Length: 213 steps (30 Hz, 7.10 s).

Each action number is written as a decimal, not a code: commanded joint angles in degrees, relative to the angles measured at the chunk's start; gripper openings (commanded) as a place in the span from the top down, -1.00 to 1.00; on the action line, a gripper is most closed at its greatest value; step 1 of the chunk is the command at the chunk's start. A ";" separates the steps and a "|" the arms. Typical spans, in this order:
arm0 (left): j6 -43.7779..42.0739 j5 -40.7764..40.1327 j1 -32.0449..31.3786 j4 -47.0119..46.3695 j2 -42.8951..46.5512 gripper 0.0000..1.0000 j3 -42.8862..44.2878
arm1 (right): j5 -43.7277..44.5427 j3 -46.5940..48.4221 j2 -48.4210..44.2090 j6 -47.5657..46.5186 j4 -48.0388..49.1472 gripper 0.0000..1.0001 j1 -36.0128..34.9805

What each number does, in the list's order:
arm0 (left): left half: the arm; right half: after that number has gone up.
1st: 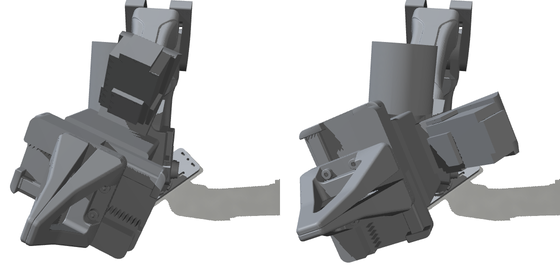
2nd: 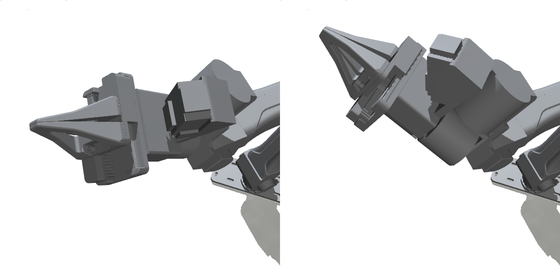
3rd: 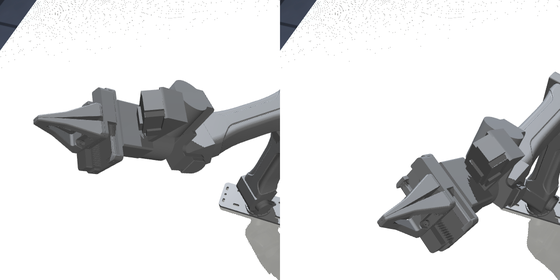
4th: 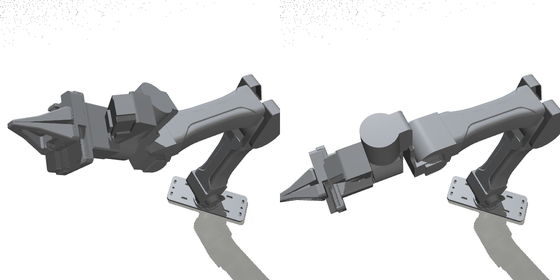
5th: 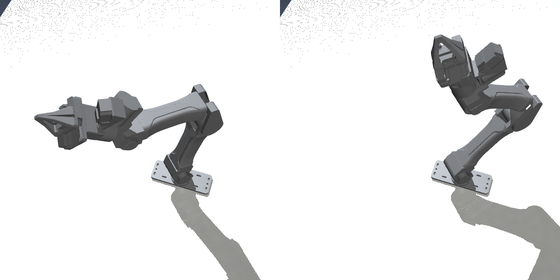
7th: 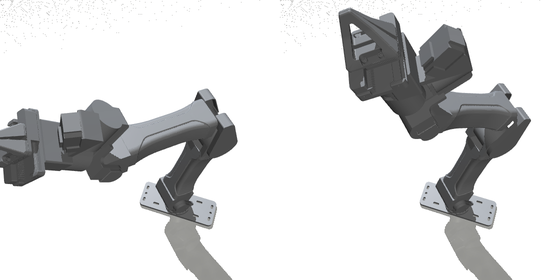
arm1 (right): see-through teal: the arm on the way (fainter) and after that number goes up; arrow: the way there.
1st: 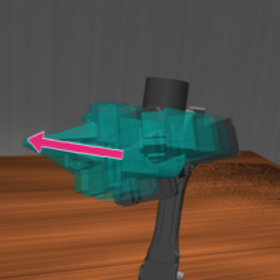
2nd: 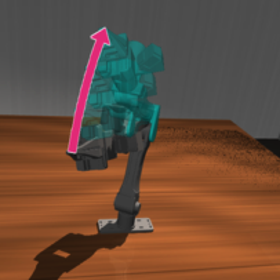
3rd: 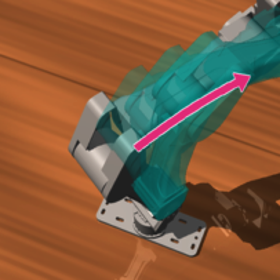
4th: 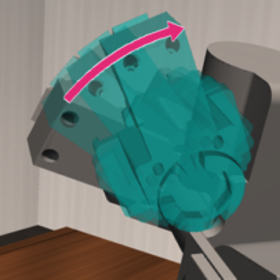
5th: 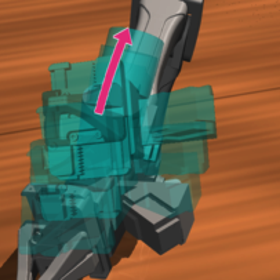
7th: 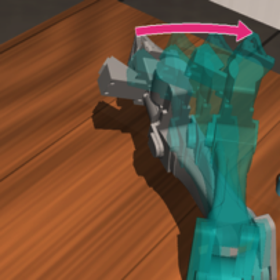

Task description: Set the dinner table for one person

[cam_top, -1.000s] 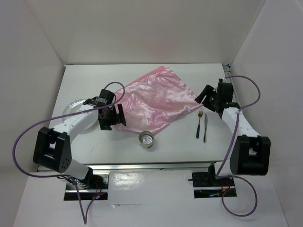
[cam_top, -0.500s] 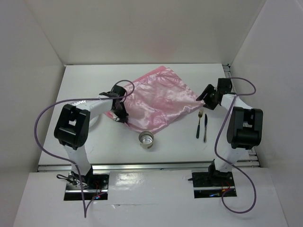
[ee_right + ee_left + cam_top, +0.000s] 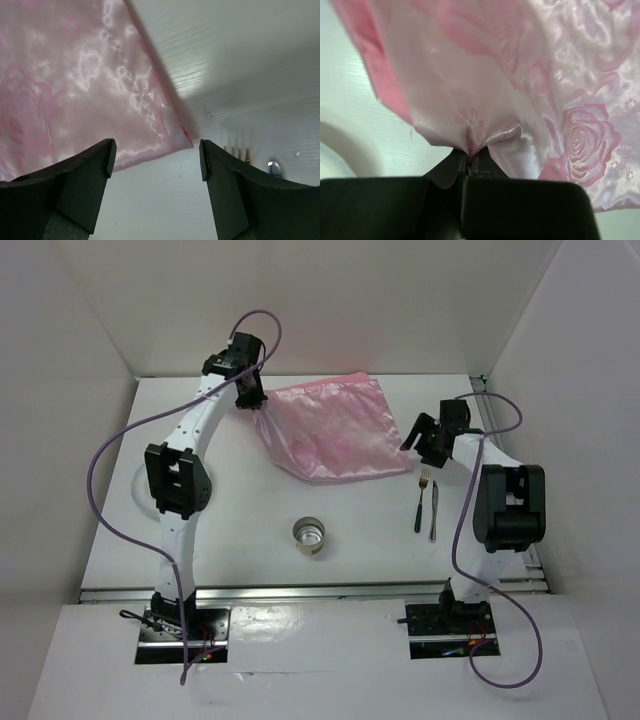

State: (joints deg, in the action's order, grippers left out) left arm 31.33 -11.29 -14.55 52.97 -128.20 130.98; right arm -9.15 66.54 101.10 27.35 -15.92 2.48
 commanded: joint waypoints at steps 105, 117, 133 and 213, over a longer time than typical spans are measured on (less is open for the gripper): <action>5.92 7.15 6.55 -12.85 29.50 -0.18 -54.83 | -2.81 -14.95 -10.05 12.46 15.40 1.00 -6.61; 9.27 5.84 6.55 -19.48 20.90 -0.43 -55.30 | -3.51 -14.95 -9.52 10.79 14.16 1.00 -6.61; 9.63 4.43 6.55 -19.58 16.05 1.00 -54.95 | -4.04 -17.32 -10.13 10.26 12.50 1.00 -6.08; 3.91 -5.85 2.77 -2.43 48.92 -0.35 -49.59 | 6.75 -2.13 -7.58 -6.96 -13.43 0.49 -52.67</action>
State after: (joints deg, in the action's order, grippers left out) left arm 36.12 -16.69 -12.03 51.00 -80.16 81.93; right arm -6.68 63.31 93.91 19.22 -29.93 -49.47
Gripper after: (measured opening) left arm 0.677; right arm 0.305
